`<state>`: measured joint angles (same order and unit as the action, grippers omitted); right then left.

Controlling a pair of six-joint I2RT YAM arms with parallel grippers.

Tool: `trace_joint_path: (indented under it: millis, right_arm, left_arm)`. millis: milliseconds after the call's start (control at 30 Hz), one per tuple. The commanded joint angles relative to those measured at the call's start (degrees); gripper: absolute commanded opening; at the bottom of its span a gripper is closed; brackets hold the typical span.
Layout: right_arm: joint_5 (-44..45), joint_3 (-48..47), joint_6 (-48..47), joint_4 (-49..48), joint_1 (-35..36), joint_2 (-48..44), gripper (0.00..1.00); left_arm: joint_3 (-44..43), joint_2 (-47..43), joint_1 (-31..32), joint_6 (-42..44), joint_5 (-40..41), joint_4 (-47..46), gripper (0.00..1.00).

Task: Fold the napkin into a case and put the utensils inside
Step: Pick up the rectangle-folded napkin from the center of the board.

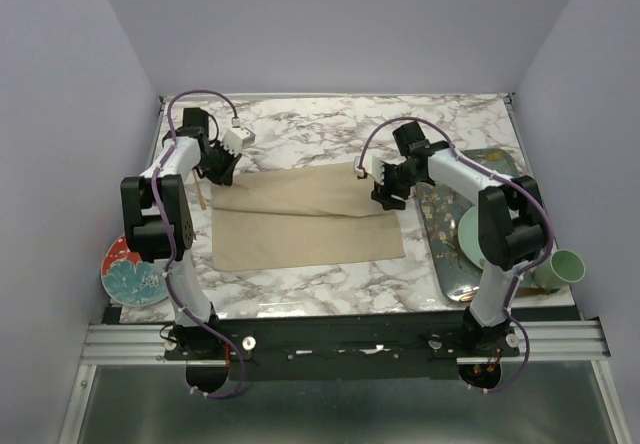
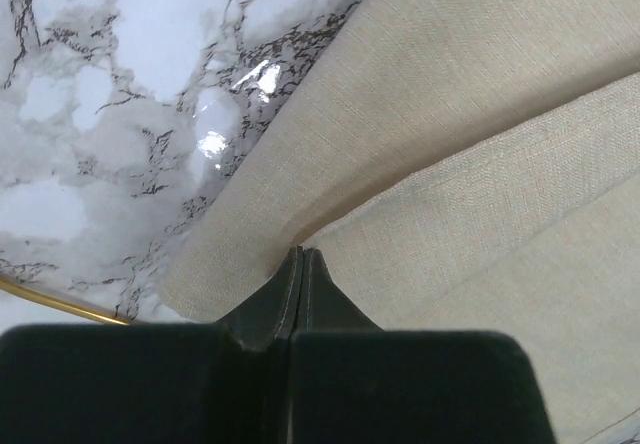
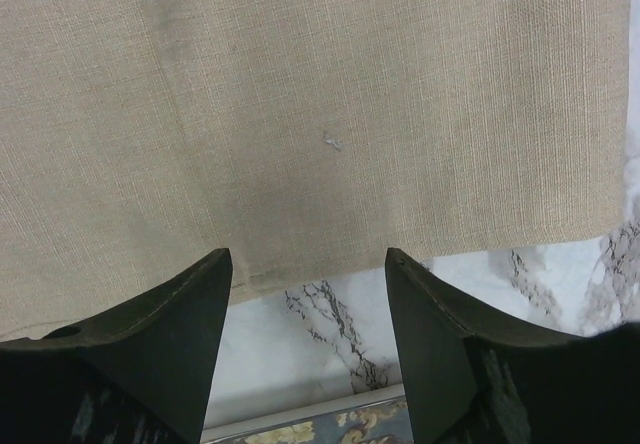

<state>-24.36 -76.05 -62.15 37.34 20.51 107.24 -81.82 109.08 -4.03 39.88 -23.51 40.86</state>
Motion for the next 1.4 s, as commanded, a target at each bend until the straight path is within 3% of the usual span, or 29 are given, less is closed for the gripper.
trace_joint_path:
  millis: [0,333,700,900,1000,1033,1133,1367]
  right_arm:
    - [-1.48,-1.99,-1.74,3.35,0.84,1.57,0.71]
    - [-2.71,-5.51,-3.59,8.53,2.6,4.29,0.7]
    - [0.53,-5.33,-3.68,7.31,3.83,5.43,0.68]
    - [5.01,-4.02,-2.19,2.84,3.83,5.35,0.51]
    - [7.12,-3.58,-2.1,1.16,3.83,5.17,0.31]
    - [7.48,-3.75,-1.31,0.98,3.83,5.08,0.17]
    - [7.75,-3.76,0.09,1.24,3.83,3.77,0.01]
    - [5.29,-2.61,-0.17,6.07,3.83,-2.73,0.01]
  left_arm:
    - [-2.29,2.36,-0.89,-8.76,1.09,-1.13,0.0]
    - [-4.05,5.79,-1.24,-11.4,3.64,-0.26,0.0]
    - [-5.37,7.9,-1.68,-13.33,4.17,-0.26,0.0]
    - [-5.54,8.08,-1.86,-13.16,3.91,0.09,0.0]
    - [-5.45,7.64,-1.86,-12.81,3.56,0.1,0.0]
    - [-5.45,7.21,-1.86,-12.81,3.56,0.36,0.0]
    - [-4.75,4.84,-1.94,-11.85,2.16,1.14,0.0]
    - [4.98,-8.07,-2.03,-1.06,-0.14,3.35,0.0]
